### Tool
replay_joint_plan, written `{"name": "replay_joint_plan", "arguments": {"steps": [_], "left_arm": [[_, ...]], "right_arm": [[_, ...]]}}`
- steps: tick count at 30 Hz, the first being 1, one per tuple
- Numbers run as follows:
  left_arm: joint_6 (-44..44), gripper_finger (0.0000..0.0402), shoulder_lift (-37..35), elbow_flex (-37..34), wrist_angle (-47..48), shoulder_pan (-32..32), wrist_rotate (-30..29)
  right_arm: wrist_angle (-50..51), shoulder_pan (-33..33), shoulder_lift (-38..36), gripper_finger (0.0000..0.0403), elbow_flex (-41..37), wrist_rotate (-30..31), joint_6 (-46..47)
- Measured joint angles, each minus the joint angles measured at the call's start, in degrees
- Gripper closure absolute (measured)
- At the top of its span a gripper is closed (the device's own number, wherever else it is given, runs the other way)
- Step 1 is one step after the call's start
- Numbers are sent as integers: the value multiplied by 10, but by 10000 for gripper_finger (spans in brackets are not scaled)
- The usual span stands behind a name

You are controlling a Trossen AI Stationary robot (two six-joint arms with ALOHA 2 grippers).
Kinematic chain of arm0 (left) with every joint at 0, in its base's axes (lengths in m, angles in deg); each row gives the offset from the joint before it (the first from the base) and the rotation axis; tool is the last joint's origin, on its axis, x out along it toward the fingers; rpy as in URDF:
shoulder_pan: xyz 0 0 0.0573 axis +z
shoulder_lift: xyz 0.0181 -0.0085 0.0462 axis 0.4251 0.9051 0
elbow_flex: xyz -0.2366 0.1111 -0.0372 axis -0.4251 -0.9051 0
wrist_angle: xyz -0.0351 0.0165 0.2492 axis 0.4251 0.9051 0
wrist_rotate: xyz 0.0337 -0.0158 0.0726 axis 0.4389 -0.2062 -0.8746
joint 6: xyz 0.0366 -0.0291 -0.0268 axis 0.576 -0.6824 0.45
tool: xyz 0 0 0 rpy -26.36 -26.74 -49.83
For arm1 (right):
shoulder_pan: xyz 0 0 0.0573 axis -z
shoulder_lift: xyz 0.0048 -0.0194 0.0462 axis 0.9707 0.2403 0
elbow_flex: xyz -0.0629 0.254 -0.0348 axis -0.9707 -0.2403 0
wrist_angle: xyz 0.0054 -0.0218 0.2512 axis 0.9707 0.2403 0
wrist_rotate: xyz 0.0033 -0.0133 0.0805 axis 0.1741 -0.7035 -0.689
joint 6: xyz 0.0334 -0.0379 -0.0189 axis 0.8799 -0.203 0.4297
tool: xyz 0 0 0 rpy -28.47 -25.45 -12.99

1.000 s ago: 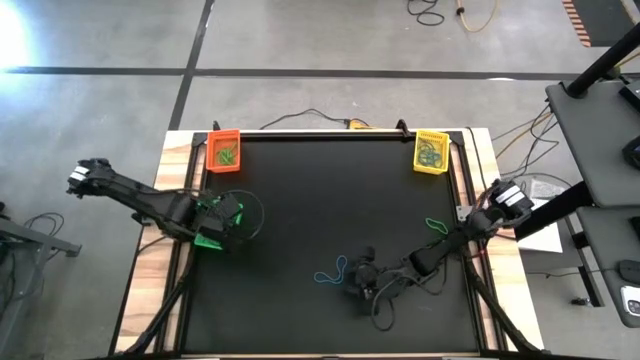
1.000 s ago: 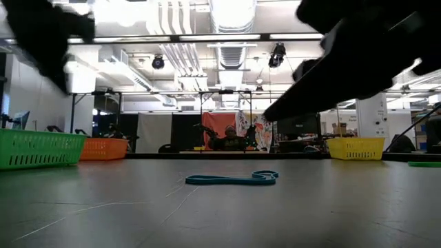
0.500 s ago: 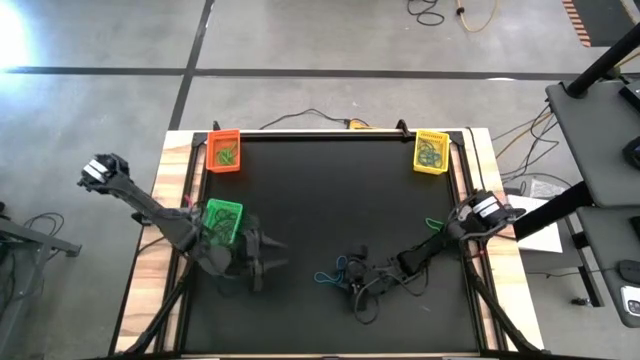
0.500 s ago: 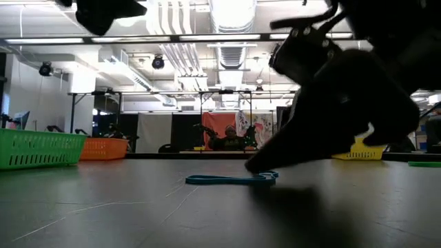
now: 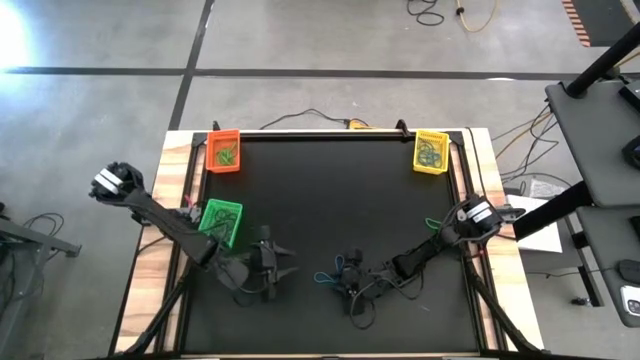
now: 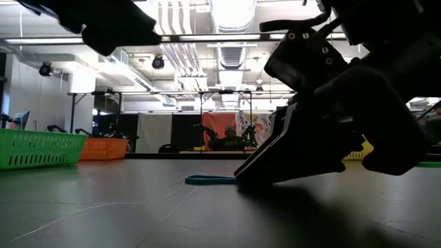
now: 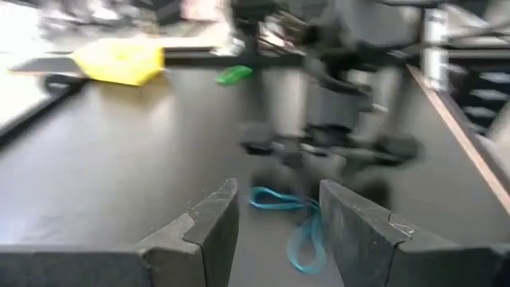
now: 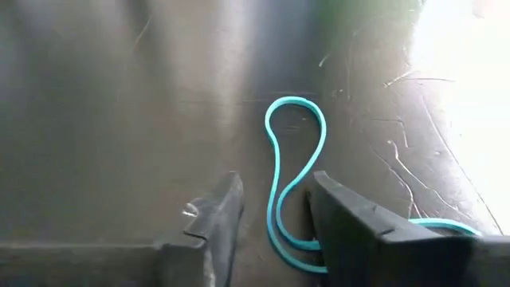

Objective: Sort rubber bands into baskets
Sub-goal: Put the blue rubber band into the yellow bin

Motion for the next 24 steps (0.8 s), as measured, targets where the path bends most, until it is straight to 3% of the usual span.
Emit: {"name": "replay_joint_plan", "arguments": {"steps": [2,10,16,24], "left_arm": [[1,242,25,0,-32,0,-31],[15,242,132,13,-105,4,-43],[66,242,176,32,-102,5,-135],[153,251,144,27,-105,11,-141]], "right_arm": [[16,1,3,287,1,-4,-1],[64,5,3,386,0,1,13],[90,4,-29,394,2,3,24],[238,7,-154,394,-3,40,4]]}}
